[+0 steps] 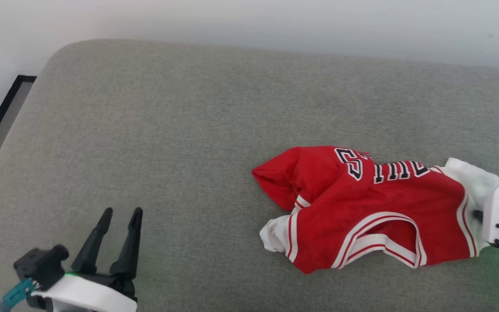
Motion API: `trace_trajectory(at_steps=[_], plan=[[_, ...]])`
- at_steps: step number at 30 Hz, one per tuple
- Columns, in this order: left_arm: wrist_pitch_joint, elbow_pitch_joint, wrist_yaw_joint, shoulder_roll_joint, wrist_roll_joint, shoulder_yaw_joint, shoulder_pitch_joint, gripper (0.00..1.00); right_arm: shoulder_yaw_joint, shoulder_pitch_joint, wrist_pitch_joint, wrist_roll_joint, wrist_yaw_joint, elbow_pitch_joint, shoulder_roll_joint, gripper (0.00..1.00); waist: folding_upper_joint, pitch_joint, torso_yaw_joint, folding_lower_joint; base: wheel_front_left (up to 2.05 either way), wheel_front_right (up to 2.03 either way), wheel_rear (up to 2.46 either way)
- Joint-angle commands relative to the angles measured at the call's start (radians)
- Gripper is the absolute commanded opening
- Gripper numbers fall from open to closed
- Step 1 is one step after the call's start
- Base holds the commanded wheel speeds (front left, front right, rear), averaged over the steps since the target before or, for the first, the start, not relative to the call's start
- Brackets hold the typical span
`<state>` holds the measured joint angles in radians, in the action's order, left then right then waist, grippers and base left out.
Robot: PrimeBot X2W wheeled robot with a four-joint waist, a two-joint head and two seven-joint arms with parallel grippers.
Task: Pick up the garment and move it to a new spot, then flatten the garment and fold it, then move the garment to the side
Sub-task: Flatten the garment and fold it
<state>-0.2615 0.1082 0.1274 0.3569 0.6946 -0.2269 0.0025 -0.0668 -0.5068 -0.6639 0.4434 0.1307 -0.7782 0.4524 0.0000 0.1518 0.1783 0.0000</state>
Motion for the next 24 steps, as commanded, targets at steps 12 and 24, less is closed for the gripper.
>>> trace_trajectory(at_steps=[12, 24], plan=[[0.211, -0.077, 0.003, 0.177, 0.155, -0.16, -0.184, 1.0, 0.145, 0.086, 0.036, -0.094, 0.0, 0.231, -0.121, 1.0, 0.0, -0.043, -0.076, 0.0, 0.0, 0.0, 0.0], [0.551, -0.119, 0.003, 0.259, 0.198, -0.321, -0.424, 1.0, 0.223, 0.205, 0.295, -0.205, 0.0, 0.579, -0.282, 1.0, 0.0, -0.051, -0.186, 0.0, 0.0, 0.0, 0.0]])
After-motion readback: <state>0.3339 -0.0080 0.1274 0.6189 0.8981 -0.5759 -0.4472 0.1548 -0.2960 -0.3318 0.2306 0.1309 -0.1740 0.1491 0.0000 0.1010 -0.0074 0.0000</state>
